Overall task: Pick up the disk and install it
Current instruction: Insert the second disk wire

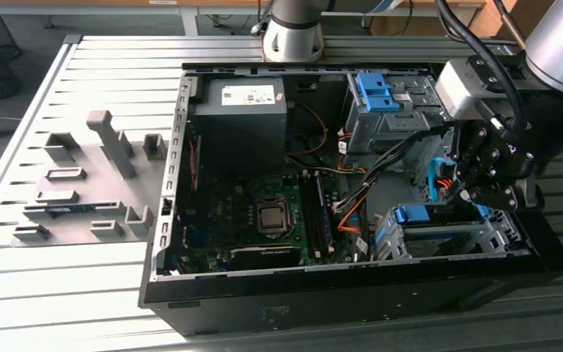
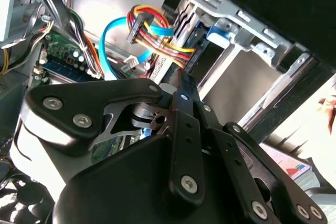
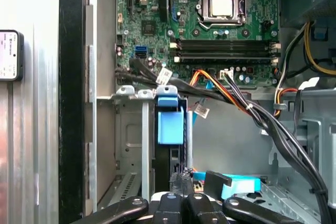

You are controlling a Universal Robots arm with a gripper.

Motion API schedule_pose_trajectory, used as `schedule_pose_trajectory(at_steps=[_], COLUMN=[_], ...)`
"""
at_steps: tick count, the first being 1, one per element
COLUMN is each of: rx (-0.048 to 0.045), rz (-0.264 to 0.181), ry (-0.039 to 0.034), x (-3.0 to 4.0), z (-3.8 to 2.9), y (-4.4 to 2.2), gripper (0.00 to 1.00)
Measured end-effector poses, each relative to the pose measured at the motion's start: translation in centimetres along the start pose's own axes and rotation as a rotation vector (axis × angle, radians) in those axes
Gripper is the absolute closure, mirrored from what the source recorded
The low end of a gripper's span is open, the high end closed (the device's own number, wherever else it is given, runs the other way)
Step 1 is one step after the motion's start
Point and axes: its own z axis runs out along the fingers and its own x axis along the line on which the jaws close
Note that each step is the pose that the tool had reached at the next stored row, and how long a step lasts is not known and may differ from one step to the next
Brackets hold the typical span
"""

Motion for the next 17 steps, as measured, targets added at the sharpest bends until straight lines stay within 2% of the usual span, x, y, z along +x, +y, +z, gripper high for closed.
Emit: schedule_pose_trajectory(at_steps=[6, 9, 12, 17], rx=[-0.0002, -0.0004, -0.0004, -0.0004], rz=[0.0, 0.0, 0.0, 0.0], ry=[0.0, -0.0004, -0.0008, -0.0008], x=[0.2, 0.24, 0.24, 0.23], z=[0.0, -0.29, -1.22, -3.34], y=[0.04, 0.03, 0.04, 0.07], gripper=[0.89, 0.89, 0.89, 0.89])
